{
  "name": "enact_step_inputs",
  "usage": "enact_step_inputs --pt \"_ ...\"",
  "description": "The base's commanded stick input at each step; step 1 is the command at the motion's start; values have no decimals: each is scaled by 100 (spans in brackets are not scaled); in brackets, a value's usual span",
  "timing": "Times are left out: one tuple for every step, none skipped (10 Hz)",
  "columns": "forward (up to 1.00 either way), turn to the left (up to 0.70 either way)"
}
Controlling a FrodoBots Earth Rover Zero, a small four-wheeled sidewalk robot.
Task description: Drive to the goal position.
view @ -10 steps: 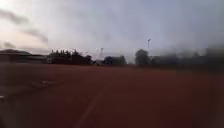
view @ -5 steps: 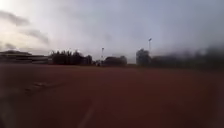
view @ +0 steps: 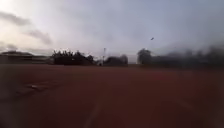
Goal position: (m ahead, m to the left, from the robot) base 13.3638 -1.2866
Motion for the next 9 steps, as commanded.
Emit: enact_step_inputs --pt "70 0" --pt "70 0" --pt "70 0" --pt "70 0" --pt "70 0" --pt "70 0" --pt "70 0" --pt "70 0" --pt "70 0"
